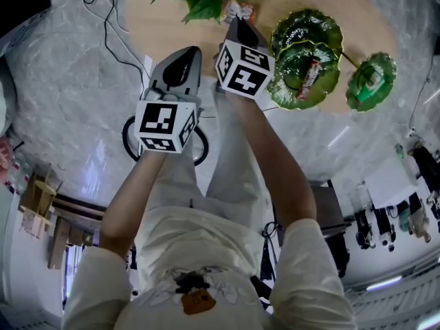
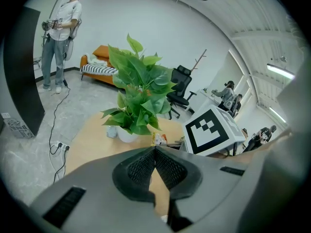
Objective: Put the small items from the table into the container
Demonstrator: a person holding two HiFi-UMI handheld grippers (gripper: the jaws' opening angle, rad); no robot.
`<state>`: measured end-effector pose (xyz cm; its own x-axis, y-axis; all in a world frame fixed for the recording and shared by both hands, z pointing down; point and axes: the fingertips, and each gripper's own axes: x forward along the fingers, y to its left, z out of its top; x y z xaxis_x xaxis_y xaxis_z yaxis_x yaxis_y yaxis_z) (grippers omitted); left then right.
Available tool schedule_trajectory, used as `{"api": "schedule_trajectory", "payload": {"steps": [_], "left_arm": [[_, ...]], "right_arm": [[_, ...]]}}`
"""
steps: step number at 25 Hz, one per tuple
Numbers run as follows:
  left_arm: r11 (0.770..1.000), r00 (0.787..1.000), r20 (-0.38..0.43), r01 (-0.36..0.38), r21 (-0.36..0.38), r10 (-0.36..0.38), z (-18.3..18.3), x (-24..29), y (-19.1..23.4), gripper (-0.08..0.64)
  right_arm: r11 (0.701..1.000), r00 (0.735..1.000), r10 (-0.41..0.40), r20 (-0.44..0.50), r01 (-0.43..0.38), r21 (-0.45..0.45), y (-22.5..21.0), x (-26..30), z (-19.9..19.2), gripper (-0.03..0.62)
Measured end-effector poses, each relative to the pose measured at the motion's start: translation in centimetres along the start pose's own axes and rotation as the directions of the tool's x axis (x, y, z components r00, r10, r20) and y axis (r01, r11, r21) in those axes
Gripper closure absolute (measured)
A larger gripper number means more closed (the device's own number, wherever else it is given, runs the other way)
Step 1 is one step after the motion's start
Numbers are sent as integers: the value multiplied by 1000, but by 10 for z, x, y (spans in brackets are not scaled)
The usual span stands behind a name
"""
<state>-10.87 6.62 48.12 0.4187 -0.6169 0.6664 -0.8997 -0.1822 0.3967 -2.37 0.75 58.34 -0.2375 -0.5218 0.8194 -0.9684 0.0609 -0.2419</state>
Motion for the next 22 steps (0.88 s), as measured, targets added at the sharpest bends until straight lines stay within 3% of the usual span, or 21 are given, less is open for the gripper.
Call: {"api": "schedule_trajectory", "payload": {"steps": [8, 22], "left_arm": [[999, 1000, -9, 16, 32, -16, 3, -15, -7, 552], [994, 998, -9, 58, 88, -57, 22, -43, -29, 552]], "right_arm": [[999, 1000, 9, 13, -9, 32, 4, -32, -5, 581], [994, 989, 107, 101, -105, -27, 23, -98, 27, 581]]}}
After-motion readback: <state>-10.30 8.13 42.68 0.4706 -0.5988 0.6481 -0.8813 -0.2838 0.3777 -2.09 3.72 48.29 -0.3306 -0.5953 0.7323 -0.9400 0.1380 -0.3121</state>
